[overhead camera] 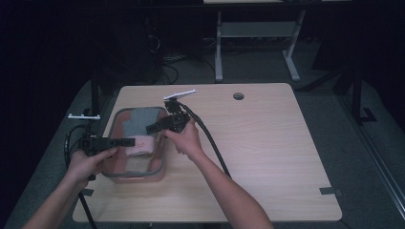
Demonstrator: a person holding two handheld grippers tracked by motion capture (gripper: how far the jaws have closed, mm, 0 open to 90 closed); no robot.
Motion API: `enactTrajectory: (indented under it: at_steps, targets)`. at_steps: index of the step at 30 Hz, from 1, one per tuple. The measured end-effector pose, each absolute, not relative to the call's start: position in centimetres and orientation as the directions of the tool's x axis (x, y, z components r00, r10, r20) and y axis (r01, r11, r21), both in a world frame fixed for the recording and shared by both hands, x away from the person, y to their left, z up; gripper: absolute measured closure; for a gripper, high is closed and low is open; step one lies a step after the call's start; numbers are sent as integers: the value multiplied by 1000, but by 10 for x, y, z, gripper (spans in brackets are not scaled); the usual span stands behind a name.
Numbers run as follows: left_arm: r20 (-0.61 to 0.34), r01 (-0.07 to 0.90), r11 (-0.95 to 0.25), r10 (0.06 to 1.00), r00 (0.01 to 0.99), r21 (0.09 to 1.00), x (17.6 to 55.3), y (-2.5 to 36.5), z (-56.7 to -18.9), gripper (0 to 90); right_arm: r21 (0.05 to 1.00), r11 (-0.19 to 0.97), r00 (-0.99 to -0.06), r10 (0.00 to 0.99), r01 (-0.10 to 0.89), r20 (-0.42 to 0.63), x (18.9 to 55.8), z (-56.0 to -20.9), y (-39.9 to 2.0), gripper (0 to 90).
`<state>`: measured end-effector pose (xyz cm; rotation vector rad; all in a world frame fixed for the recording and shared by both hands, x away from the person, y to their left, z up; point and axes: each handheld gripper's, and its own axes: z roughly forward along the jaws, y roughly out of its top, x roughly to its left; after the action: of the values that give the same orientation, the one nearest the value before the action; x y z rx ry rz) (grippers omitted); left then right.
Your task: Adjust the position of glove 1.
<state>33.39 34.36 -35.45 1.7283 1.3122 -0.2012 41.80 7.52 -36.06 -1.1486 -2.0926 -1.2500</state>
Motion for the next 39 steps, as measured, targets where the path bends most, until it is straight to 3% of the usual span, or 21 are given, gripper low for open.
enactTrajectory:
  at_steps: [39]
  targets:
    - [-597, 849, 22, 721, 352, 527, 332, 352, -383, 656, 469, 318, -566, 494, 824, 659, 423, -382, 95, 738]
